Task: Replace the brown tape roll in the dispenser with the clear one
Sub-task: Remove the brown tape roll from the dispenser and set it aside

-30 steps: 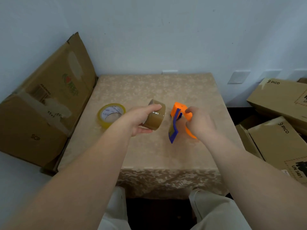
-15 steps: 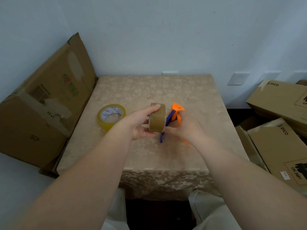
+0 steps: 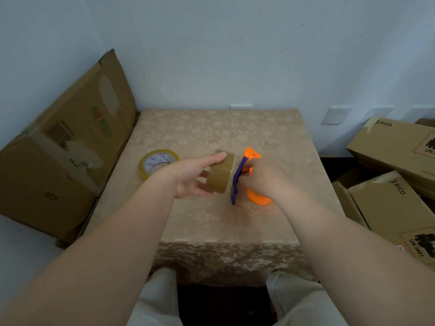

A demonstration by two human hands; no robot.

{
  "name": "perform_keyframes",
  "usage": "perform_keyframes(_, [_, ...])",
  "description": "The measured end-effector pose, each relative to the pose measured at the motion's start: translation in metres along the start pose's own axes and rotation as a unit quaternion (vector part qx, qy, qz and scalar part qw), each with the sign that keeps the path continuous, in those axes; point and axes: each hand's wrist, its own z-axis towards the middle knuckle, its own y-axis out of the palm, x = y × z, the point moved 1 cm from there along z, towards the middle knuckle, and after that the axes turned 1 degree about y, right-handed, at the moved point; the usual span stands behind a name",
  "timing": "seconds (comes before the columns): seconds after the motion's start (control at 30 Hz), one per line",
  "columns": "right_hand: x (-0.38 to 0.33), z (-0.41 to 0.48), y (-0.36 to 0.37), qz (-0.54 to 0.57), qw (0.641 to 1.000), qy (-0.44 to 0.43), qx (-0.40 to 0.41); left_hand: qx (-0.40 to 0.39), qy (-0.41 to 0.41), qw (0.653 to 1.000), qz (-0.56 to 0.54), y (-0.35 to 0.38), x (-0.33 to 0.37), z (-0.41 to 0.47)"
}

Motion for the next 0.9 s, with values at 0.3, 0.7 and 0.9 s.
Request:
perform_keyframes(0.3, [-0.040, 0.027, -0.025, 0.480, 0.862, 0.003, -0.160, 0.062, 0.056, 0.996, -0.012, -0.021, 0.028, 0.017])
perform_keyframes(0.7, [-0.060, 0.120, -0.008, 0.243, 0.967, -0.028, 0.070, 0.248, 0.110, 0.958, 0.094, -0.063, 0.057, 0.065])
perform_keyframes(0.9, [-0.032, 0.154, -0.028, 0.051, 0.991, -0.011, 0.123, 0.221, 0.155, 0.950, 0.157, -0.044, 0.094, 0.101])
